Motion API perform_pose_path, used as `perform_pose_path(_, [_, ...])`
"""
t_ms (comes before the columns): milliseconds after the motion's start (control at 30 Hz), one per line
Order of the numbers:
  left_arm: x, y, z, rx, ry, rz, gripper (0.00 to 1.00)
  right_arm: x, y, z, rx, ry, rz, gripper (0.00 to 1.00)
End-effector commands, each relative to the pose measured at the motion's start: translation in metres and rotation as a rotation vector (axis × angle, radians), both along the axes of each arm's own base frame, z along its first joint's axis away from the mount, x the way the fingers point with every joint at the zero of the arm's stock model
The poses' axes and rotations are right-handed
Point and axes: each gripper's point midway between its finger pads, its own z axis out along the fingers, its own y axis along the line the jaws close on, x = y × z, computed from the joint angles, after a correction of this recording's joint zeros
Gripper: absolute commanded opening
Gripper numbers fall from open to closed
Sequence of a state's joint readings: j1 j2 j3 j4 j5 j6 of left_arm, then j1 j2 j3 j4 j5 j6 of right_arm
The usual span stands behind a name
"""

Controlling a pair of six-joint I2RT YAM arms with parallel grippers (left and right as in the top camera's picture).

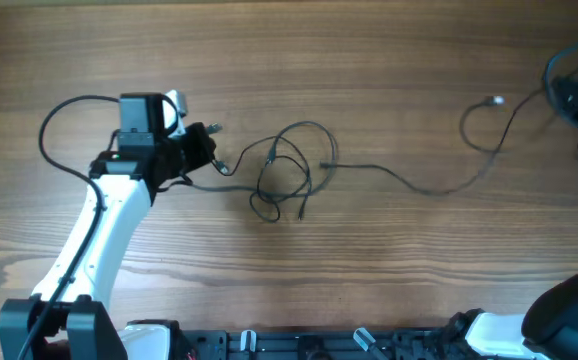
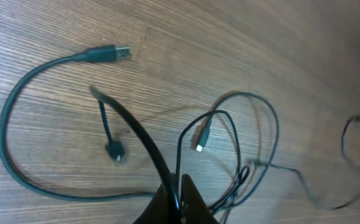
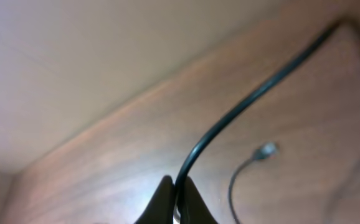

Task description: Untangle cables

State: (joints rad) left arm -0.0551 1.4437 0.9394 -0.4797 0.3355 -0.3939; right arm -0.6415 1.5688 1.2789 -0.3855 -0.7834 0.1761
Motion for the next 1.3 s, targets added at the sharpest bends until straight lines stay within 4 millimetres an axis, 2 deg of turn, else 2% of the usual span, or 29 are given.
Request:
perform_pose_path(0, [-0.003, -0.005, -0.002, 0.06, -0.011, -0.029, 0.04, 0.004, -0.011, 0.102, -0.241, -0.118, -0.037, 0.04])
perform_pose_path(67, [-0.004, -0.009, -0.002, 0.059, -0.011, -0.039, 0.04, -0.004, -0.027, 0.135, -0.34, -0.098, -0.127, 0.04])
perform_pose_path(100, [-0.004, -0.009, -0.002, 0.059, -0.011, -0.04, 0.04, -0.009, -0.035, 0.144, -0.371, -0.083, -0.18, 0.04])
perform_pose_path(167, [-0.005, -0.009, -0.002, 0.059, -0.007, -0.039, 0.04, -0.028, -0.073, 0.175, -0.486, -0.038, -0.418, 0.04])
perform_pose_path(200, [-0.005, -0.009, -0.003, 0.06, -0.004, -0.04, 0.04, -0.043, -0.095, 0.199, -0.539, -0.038, -0.581, 0.04])
perform_pose_path(233, [-0.005, -0.009, -0.003, 0.059, -0.003, -0.04, 0.04, -0.052, -0.104, 0.215, -0.569, -0.05, -0.658, 0.04])
perform_pose_path(267, [-0.005, -0.009, -0.003, 0.059, -0.003, -0.04, 0.04, -0.058, -0.108, 0.231, -0.593, -0.074, -0.699, 0.04])
perform_pose_path(300, [-0.005, -0.009, -0.003, 0.059, -0.003, -0.04, 0.04, -0.058, -0.108, 0.236, -0.6, -0.09, -0.707, 0.04])
perform_pose_path(433, [-0.007, -0.009, -0.004, 0.06, 0.007, -0.04, 0.04, -0.043, -0.111, 0.226, -0.587, -0.087, -0.67, 0.04])
perform_pose_path(500, [-0.011, -0.009, -0.006, 0.061, 0.023, -0.041, 0.04, -0.038, -0.117, 0.233, -0.6, -0.122, -0.688, 0.04])
perform_pose_path(600, [-0.013, -0.008, -0.008, 0.063, 0.037, -0.041, 0.04, -0.048, -0.132, 0.243, -0.592, -0.141, -0.814, 0.04])
perform_pose_path(767, [-0.014, -0.008, -0.008, 0.063, 0.037, -0.041, 0.04, -0.057, -0.148, 0.24, -0.459, -0.16, -0.986, 0.04])
perform_pose_path(833, [-0.014, -0.008, -0.008, 0.063, 0.038, -0.041, 0.04, -0.048, -0.146, 0.254, -0.432, -0.243, -0.967, 0.04])
perform_pose_path(900, [-0.015, -0.008, -0.009, 0.063, 0.045, -0.041, 0.04, -0.042, -0.141, 0.277, -0.435, -0.349, -0.937, 0.04])
perform_pose_path(967, [-0.017, -0.008, -0.01, 0.064, 0.056, -0.042, 0.04, -0.042, -0.141, 0.303, -0.453, -0.457, -0.948, 0.04])
perform_pose_path(1033, [-0.02, -0.008, -0.012, 0.065, 0.068, -0.042, 0.04, -0.048, -0.136, 0.348, -0.48, -0.651, -0.965, 0.04])
perform_pose_path(1100, [-0.02, -0.008, -0.012, 0.066, 0.071, -0.042, 0.04, -0.05, -0.135, 0.361, -0.49, -0.712, -0.97, 0.04])
perform_pose_path(1133, [-0.02, -0.008, -0.012, 0.066, 0.07, -0.042, 0.04, -0.048, -0.136, 0.36, -0.49, -0.712, -0.969, 0.04])
perform_pose_path(1167, [-0.02, -0.008, -0.012, 0.066, 0.071, -0.042, 0.04, -0.043, -0.14, 0.347, -0.488, -0.661, -0.964, 0.04])
perform_pose_path(1233, [-0.02, -0.008, -0.012, 0.065, 0.071, -0.042, 0.04, -0.021, -0.138, 0.302, -0.457, -0.493, -0.862, 0.04])
perform_pose_path(1267, [-0.021, -0.008, -0.012, 0.065, 0.071, -0.042, 0.04, -0.003, -0.123, 0.269, -0.436, -0.387, -0.714, 0.04])
